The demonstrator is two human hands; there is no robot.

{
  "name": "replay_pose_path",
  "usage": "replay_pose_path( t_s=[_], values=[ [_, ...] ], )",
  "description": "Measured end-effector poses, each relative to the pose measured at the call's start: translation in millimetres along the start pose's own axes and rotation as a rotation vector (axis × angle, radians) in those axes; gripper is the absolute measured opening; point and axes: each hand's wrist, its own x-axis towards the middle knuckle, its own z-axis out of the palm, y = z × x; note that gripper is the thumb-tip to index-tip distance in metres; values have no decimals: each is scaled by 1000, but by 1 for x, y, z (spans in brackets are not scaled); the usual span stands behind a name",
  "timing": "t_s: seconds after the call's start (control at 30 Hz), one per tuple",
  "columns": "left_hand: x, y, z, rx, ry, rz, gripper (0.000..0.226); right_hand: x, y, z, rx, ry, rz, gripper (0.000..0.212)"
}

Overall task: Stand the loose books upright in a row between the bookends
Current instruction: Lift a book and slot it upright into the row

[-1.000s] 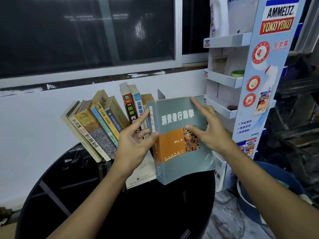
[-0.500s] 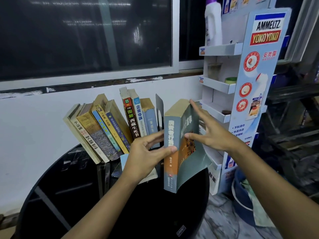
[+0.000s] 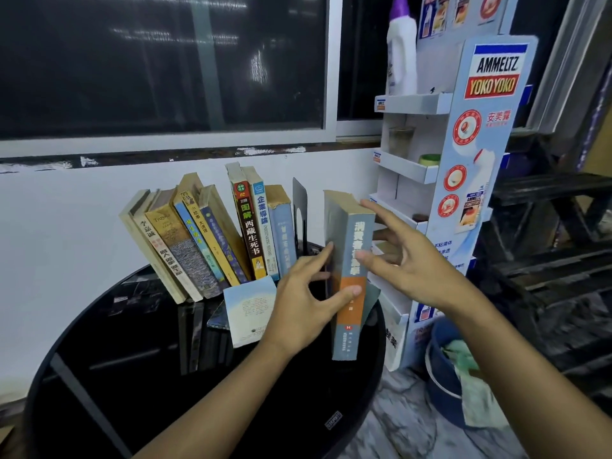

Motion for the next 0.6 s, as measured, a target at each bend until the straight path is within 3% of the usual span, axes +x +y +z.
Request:
replay_pose_path(
  t_s=[0.1,0.2,0.47,0.6],
  values=[
    [-4,9,17,-6,79,-28,93,-3,-7,5,-124,101,32,79],
    [-6,11,30,-9,108,-31,90,-5,-12,8,-210,213,22,69],
    [-14,22,42,-54,59,-2,81,-9,-21,18,-410,437,83,58],
    [-15,23,40,-90,56,26,88,-10,-24,22,-451,487,77,55]
  ],
)
